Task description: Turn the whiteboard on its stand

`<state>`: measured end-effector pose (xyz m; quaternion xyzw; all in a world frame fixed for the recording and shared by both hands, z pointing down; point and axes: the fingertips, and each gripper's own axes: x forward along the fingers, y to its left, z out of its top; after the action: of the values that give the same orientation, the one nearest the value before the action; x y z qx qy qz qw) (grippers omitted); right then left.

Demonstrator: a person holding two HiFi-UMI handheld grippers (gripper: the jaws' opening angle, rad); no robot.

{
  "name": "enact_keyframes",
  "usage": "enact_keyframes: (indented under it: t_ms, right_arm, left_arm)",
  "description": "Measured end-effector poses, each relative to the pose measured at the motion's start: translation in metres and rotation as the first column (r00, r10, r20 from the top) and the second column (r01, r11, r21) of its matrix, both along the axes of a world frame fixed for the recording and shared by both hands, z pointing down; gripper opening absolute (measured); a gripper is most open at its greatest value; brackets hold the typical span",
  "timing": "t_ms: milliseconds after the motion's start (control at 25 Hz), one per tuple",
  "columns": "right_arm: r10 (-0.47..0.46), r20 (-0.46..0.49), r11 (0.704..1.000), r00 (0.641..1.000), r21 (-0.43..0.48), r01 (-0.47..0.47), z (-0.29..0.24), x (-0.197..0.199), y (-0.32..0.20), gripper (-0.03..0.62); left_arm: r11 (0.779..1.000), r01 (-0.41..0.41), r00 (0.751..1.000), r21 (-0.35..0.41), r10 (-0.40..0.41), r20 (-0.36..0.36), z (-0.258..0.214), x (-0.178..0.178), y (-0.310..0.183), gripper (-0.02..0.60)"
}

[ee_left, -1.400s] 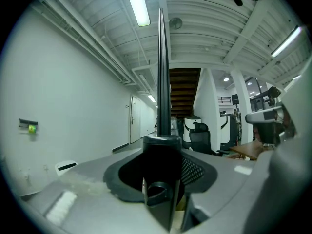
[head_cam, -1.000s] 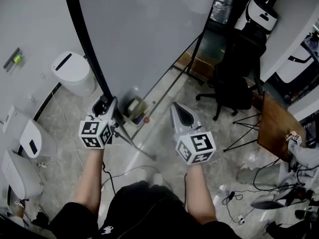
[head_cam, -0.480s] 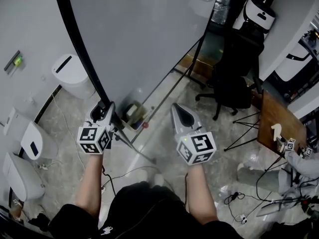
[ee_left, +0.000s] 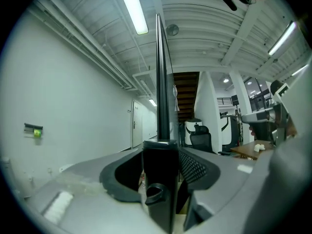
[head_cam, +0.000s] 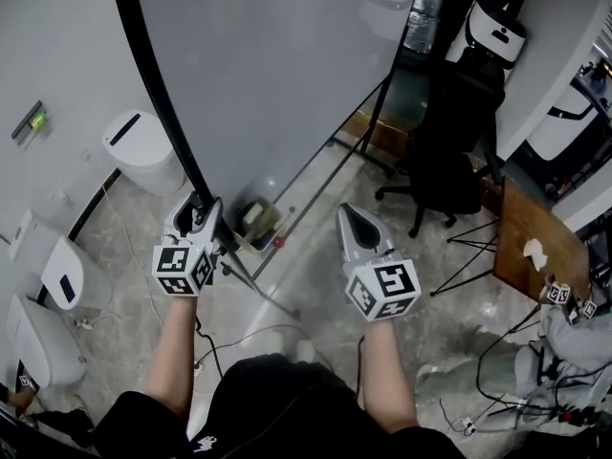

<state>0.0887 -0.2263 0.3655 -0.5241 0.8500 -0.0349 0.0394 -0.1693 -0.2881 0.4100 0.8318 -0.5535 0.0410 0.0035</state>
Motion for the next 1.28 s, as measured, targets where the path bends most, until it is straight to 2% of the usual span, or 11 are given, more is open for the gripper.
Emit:
enact_keyframes:
  t_ms: [40,280,520,760,1280]
  right_arm:
    - [-0.003,0.001,1.000,1.000,0.002,0.003,0.000,0.000,0.000,0.005]
    - [-0.028,0.008,1.000,1.000,0.010,0.028,-0.005,-0.005,-0.005,0.005]
    - [-0.056,0.006,0.998,0.998,0.021,0.056,-0.005,-0.010,0.009,0.005]
    - [-0.050,0.007,0.998,0.999,0.024,0.050,-0.011,-0.003,0.003,0.005]
    - [0.003,-0.006,0.999,1.000,0.035,-0.003,-0.016,0.015,0.027,0.005]
  left_arm:
    - [1.000,0.002,1.000,0.005,-0.002,0.006,-0.001,0.000,0.002,0.243]
    - [1.000,0.022,1.000,0.021,-0.023,0.015,-0.010,-0.002,0.013,0.247]
    - [0.998,0.029,1.000,0.063,-0.029,0.003,-0.022,0.004,0.057,0.244]
    - [0.994,-0.023,0.999,0.102,0.026,-0.027,-0.046,0.028,0.061,0.202]
    - [0.978,-0.163,0.984,0.131,0.170,-0.048,-0.053,0.087,0.060,0.138]
